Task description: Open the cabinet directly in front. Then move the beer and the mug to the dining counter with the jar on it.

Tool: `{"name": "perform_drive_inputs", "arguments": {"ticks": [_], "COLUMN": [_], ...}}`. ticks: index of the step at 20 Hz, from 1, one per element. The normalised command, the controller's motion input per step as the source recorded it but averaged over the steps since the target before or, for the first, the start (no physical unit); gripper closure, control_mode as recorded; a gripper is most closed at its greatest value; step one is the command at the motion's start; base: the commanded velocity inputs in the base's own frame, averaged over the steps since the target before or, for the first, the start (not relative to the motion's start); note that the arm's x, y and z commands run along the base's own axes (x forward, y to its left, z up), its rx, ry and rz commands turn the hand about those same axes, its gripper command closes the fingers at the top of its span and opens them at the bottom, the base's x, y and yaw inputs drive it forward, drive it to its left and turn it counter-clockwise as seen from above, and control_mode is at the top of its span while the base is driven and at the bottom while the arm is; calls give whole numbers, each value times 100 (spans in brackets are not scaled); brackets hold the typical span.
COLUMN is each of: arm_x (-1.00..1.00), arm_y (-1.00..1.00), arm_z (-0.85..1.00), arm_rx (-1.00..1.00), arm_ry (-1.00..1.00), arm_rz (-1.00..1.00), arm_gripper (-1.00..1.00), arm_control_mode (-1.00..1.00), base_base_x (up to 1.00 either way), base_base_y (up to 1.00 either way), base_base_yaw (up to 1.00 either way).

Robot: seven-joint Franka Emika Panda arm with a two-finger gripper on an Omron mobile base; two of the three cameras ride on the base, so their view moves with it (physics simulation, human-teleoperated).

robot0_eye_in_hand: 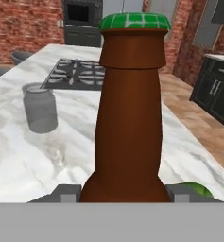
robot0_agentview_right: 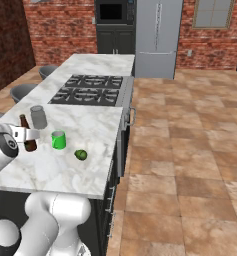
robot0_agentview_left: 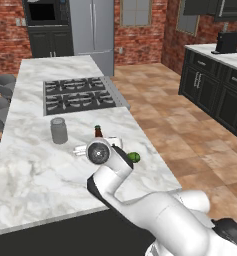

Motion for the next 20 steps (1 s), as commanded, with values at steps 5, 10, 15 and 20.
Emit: {"name": "perform_drive_inputs", "arguments": {"ticks": [5, 10, 15, 20], "arm_x": [2, 4, 38, 46], "arm_y": [57, 30, 0, 0], "arm_z": [-2, -1, -10, -15], "arm_rx": [9, 6, 0, 0], "arm_ry": [0, 0, 2, 2], "arm_rz": [-1, -1, 0, 0], "arm_gripper": [100, 100, 100, 100], "arm_control_mode": [-100, -100, -100, -100], "base_base_x": [0, 0, 0, 0], "base_base_y": [0, 0, 0, 0], "base_base_yaw": [0, 0, 0, 0]}}
